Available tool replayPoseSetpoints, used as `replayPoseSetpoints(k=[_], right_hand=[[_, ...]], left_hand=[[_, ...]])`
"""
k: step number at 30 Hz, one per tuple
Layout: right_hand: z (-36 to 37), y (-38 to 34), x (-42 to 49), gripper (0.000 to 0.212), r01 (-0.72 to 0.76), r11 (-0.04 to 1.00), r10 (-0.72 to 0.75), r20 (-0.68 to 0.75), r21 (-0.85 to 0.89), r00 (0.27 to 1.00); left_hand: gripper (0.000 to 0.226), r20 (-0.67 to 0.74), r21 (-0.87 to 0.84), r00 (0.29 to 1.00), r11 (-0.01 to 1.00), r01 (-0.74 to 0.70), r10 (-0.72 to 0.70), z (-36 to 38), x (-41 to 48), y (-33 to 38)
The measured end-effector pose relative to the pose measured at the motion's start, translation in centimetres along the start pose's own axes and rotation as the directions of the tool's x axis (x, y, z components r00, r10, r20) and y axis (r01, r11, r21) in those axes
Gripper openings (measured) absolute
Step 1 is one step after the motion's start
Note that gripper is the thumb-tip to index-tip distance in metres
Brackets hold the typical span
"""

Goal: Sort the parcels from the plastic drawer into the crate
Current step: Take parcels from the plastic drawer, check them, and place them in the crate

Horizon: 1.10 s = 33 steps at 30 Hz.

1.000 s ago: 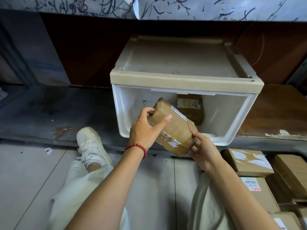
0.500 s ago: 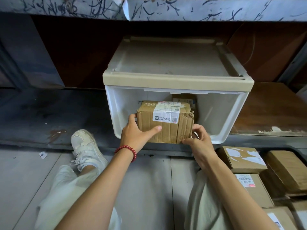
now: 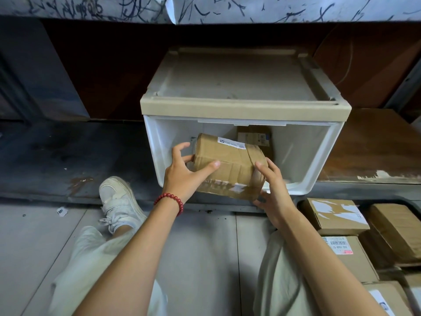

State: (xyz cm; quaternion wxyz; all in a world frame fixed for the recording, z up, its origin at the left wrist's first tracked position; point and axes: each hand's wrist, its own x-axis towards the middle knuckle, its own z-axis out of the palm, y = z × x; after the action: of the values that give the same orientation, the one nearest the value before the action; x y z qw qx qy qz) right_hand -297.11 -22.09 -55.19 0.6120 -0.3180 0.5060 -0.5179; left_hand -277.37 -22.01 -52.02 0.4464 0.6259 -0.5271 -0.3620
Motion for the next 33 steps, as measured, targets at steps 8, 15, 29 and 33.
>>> replayPoseSetpoints(k=[8,15,29,33], right_hand=[[0.3,0.3,0.3,0.04,0.017,0.999,-0.019,-0.033,-0.034,0.999],[-0.3,0.6,0.7,0.042,0.072,0.995,-0.078,-0.085,-0.069,0.993],[-0.5,0.2,-0.2,0.043,0.017,0.997,-0.004,-0.181,0.072,0.984],[-1.6,-0.3,-1.3,0.044,0.12,0.993,-0.111,-0.289,0.011,0.951]], left_hand=[[0.073,-0.032,-0.006,0.999,1.0,-0.031,0.031,0.3,0.1,0.3],[0.071,-0.019,0.096,1.0,0.995,0.011,-0.009,0.4,0.3,-0.4],[0.076,0.03,0.064,0.999,0.998,-0.023,0.021,2.4,-0.5,0.6],[0.065,0.035,0.057,0.995,0.994,-0.098,0.096,3.4,-1.7,1.2]])
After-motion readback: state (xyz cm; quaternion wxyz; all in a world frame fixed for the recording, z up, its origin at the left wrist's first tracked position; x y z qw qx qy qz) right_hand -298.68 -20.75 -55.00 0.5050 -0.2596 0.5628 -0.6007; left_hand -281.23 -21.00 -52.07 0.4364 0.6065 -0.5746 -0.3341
